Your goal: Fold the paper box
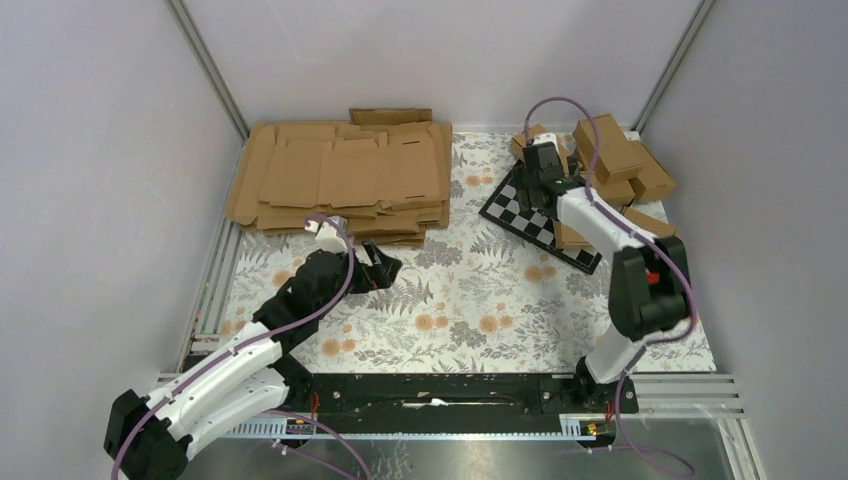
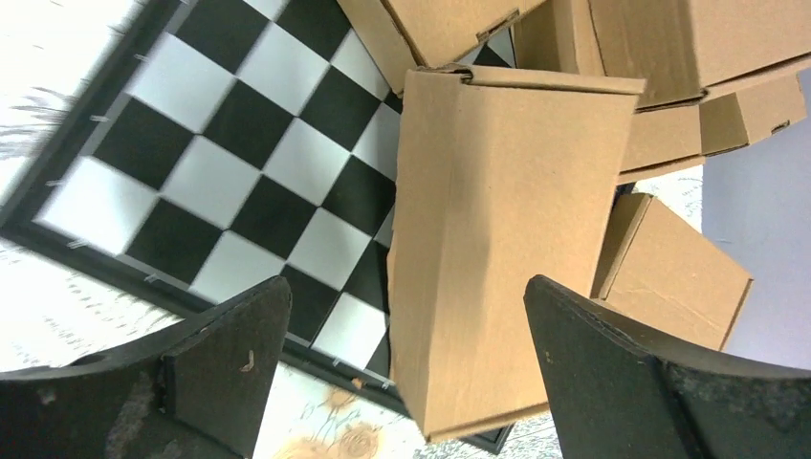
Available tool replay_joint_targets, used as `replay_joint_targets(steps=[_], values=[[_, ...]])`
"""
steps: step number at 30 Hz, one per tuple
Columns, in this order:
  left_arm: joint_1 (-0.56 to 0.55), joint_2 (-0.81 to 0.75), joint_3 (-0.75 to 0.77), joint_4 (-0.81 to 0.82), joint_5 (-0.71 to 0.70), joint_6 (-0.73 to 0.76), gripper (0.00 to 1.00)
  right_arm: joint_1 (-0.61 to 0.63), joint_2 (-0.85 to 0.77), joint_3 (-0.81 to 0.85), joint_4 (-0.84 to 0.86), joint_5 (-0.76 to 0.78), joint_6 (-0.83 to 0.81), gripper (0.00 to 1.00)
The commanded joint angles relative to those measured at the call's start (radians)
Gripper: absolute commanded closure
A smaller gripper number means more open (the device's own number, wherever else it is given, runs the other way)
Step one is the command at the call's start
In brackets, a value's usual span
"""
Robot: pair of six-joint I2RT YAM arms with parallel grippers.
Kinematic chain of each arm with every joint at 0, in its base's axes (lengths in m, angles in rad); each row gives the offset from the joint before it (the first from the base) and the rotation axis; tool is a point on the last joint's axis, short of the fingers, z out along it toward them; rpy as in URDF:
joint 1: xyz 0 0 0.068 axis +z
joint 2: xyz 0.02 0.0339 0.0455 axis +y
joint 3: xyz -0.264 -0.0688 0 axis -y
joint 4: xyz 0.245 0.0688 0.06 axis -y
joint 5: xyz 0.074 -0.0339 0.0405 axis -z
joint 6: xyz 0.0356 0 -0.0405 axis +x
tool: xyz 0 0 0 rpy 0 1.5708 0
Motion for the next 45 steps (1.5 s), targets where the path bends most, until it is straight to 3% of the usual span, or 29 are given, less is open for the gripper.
replay_joint_targets(steps=[1,4,7,10,15,21,25,29,32,35,38,40,42,45], values=[[0.005,-0.017,0.036,0.033,-0.121,0.043,0.01,0.006,-0.197,-0.074,0.092,-0.205,0.065,0.00],[0.005,-0.025,0.015,0.076,-0.248,0.105,0.01,0.006,-0.328,-0.198,0.211,-0.359,0.144,0.00],[0.005,-0.005,-0.034,0.186,-0.384,0.221,0.01,0.006,-0.521,-0.448,0.475,-0.392,0.232,0.01],[0.005,0.053,-0.063,0.294,-0.487,0.366,0.01,0.006,-0.667,-0.694,0.694,-0.332,0.245,0.00],[0.012,0.162,-0.116,0.563,-0.631,0.586,0.01,0.005,-0.711,-0.814,0.752,-0.212,0.133,0.00],[0.256,0.271,-0.160,0.750,-0.414,0.592,0.01,-0.019,-0.628,-0.936,0.974,-0.129,-0.060,0.00],[0.359,0.339,-0.257,0.980,-0.348,0.627,0.01,-0.115,-0.526,-0.975,1.103,-0.167,0.029,0.00],[0.488,0.490,-0.284,1.136,-0.154,0.578,0.02,-0.143,-0.427,-1.039,1.316,-0.191,0.036,0.00],[0.522,0.517,-0.239,1.077,-0.124,0.573,0.04,-0.146,-0.337,-1.045,1.422,-0.186,0.010,0.00],[0.527,0.545,-0.237,1.123,-0.144,0.614,0.04,-0.147,-0.240,-1.064,1.579,-0.168,0.006,0.00],[0.530,0.593,-0.211,1.137,-0.179,0.632,0.04,-0.152,-0.260,-1.044,1.495,-0.168,0.020,0.00],[0.558,0.676,-0.272,1.365,-0.176,0.617,0.02,-0.152,-0.249,-1.067,1.567,-0.167,0.011,0.00],[0.578,0.740,-0.295,1.444,-0.155,0.602,0.01,-0.151,-0.247,-1.085,1.608,-0.170,0.012,0.00],[0.579,0.749,-0.243,1.347,-0.071,0.634,0.01,-0.152,-0.249,-1.058,1.551,-0.173,0.010,0.00]])
